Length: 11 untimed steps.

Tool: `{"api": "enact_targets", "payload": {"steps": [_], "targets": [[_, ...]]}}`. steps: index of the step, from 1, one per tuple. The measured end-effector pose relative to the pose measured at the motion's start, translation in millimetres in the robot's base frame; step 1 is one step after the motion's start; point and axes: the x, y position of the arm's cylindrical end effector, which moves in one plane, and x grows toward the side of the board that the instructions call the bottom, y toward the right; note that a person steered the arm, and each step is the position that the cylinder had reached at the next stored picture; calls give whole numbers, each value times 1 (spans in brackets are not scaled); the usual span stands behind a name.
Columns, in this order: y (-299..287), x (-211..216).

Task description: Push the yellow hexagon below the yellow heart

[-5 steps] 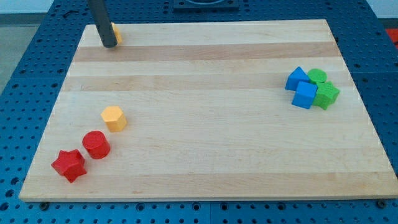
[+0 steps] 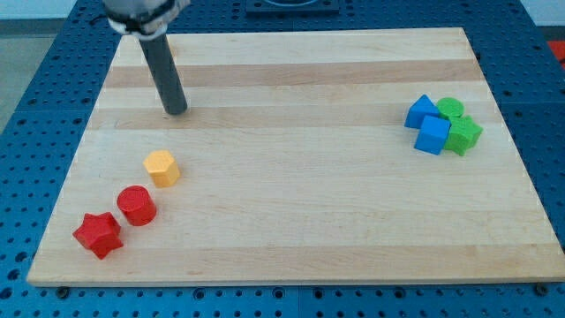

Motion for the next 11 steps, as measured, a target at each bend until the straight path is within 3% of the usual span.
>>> {"api": "enact_targets", "payload": {"steps": [1,2,3,5,6,10,11], "targets": [[9,63],[18,99],[36,100],[42,162],[7,159],[-49,13],[-51,-4]]}}
